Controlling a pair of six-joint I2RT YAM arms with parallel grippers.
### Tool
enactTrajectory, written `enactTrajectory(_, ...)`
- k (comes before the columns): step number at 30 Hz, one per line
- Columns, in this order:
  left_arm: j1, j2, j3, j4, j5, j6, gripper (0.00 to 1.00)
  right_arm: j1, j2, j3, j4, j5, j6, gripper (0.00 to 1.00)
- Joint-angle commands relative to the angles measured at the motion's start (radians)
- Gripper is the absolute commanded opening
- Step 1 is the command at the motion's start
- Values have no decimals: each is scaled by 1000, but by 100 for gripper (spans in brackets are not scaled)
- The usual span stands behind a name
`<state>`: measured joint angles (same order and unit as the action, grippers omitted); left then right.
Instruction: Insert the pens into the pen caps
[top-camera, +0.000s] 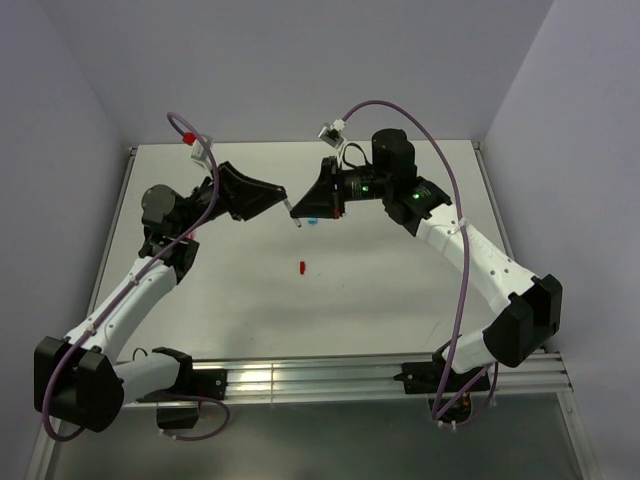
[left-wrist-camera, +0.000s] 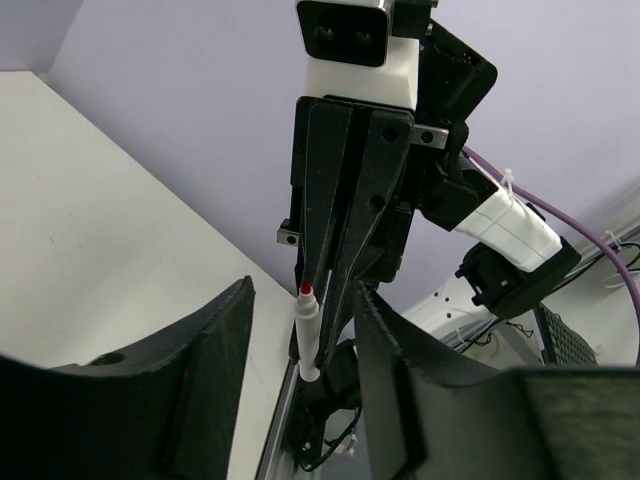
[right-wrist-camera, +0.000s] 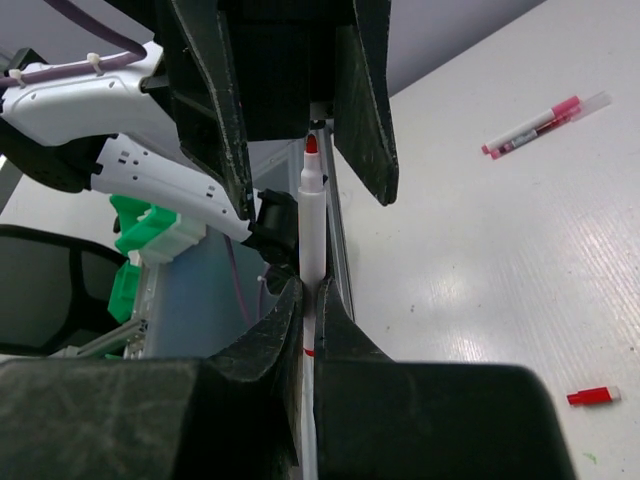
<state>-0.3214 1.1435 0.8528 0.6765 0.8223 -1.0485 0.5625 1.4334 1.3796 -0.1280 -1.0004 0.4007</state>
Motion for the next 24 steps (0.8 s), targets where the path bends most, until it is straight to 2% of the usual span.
enactTrajectory(1,-11,4,46,43,0,-15,48,11,-8,-5,50,-27,9,0)
enactTrajectory(5,-18,9,48,46,1,-27,37,13,1,1,57,-40,15,0)
enactTrajectory(6,-18,10,46,51,0,-34,27,14,1,1,57,-40,18,0)
enactTrajectory(8,-19,15,43,69,-3,-56,13,14,4,1,59,-49,20,3)
enactTrajectory(9,-19,15,43,74,-6,-61,0,17,5,-1,59,-55,23,10)
enactTrajectory(10,-18,15,45,72,-12,-59,0,17,4,-2,59,-58,24,16)
enactTrajectory(11,-18,15,46,66,-18,-61,0,17,1,-10,59,-64,23,30)
enactTrajectory(14,-16,25,52,80,-25,-77,0,17,-10,-25,56,-58,12,54)
enactTrajectory(15,-15,24,52,84,-28,-80,0,17,-11,-28,53,-55,9,56)
enactTrajectory(18,-15,30,55,86,-28,-85,0,19,-10,-36,44,-52,0,55)
enactTrajectory(24,-16,36,68,75,-8,-78,0,20,1,-34,41,-61,-2,32)
